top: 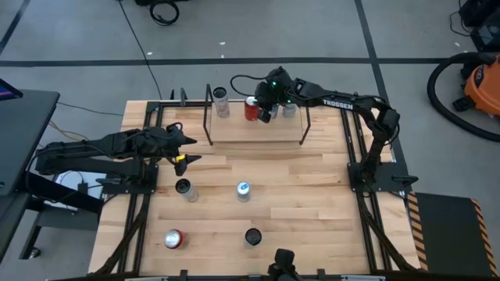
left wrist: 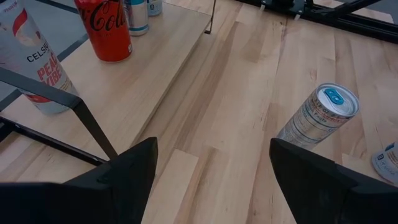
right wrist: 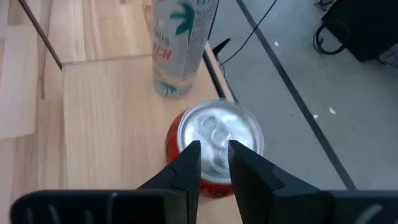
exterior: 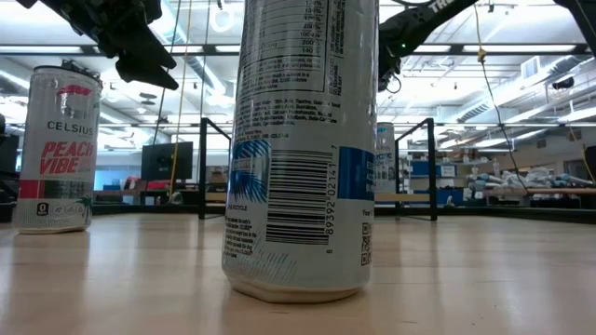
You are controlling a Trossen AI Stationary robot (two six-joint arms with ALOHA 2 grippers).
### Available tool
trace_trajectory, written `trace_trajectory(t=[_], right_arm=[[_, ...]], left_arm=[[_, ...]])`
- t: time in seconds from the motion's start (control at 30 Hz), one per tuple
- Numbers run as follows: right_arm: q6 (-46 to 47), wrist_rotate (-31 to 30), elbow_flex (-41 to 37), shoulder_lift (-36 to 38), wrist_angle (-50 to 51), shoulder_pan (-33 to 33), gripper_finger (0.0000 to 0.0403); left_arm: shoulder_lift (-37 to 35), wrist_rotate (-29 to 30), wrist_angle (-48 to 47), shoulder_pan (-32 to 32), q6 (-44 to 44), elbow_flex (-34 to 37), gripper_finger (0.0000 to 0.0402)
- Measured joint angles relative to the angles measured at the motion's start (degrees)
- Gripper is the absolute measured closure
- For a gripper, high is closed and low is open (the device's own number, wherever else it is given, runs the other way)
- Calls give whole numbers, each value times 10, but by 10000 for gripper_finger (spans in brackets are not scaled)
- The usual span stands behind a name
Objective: Place canned beverage on shelf
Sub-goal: Adjust the soda cans on the shelf
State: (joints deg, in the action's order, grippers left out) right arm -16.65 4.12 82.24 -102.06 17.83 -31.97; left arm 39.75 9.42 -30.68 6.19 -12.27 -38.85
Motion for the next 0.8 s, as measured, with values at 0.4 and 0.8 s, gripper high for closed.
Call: trace_trajectory(t=[0.4,0.8], right_arm=[[0,1,-1,0,1,0,312],[0,5,2,-30,-33,14,312]], left_arm=[[0,0,0,0,0,0,90],[0,0,5,0,0,0,90]])
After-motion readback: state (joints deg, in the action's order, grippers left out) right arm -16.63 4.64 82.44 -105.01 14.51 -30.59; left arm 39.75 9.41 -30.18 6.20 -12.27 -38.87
